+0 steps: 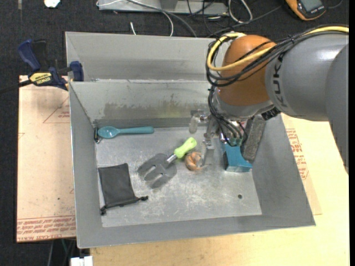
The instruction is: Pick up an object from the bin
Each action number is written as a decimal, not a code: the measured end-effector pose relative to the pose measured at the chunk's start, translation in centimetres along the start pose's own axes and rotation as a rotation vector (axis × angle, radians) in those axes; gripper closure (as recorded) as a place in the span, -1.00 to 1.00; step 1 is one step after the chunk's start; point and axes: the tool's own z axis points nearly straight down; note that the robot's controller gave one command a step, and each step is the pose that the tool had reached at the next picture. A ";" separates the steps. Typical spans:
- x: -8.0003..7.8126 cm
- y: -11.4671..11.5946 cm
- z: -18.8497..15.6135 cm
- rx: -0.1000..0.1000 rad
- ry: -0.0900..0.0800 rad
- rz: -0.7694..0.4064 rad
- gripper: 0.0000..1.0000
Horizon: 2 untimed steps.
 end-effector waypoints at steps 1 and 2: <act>-0.9 3.5 4.3 -0.001 -0.004 -0.012 -1.00; -2.2 2.6 5.0 -0.003 -0.004 0.003 -1.00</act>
Offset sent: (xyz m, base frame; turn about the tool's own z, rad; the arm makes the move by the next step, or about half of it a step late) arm 0.0307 0.0102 -0.0463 0.0126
